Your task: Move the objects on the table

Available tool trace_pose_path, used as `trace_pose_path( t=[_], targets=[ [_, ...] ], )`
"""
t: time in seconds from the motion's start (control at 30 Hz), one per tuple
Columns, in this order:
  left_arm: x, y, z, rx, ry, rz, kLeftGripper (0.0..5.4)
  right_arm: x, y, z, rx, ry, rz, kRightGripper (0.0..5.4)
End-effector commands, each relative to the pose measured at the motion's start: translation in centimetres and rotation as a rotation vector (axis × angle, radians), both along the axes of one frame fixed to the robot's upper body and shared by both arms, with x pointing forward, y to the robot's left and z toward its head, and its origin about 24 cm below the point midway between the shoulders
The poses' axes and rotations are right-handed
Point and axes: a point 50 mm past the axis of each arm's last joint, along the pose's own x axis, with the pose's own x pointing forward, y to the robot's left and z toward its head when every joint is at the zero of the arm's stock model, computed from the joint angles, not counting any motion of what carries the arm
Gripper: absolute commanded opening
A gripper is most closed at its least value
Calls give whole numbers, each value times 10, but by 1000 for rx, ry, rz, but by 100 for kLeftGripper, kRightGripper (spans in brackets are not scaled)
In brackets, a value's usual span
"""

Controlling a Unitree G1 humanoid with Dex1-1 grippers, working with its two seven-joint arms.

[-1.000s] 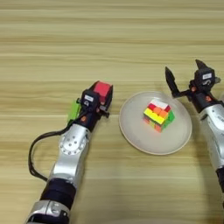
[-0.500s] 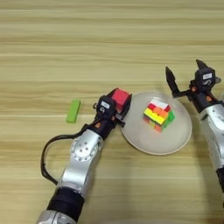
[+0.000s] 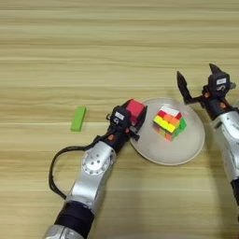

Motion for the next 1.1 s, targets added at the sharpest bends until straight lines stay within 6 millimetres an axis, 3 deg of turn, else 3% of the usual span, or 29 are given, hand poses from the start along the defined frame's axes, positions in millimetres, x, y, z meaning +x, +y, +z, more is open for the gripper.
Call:
trace_pose_path(
  t=[0.03,0.97,1.1],
  targets=[
    [-1,-9,-1,0,13,-19,220,2,-1,2,3,1,-10,540],
    [5,-2,-3,37,9,6,219,5,1,2,3,-1,-7,540],
    [7,0,-6,59,28,16,273,5,1,2,4,-2,-7,540]
  ],
)
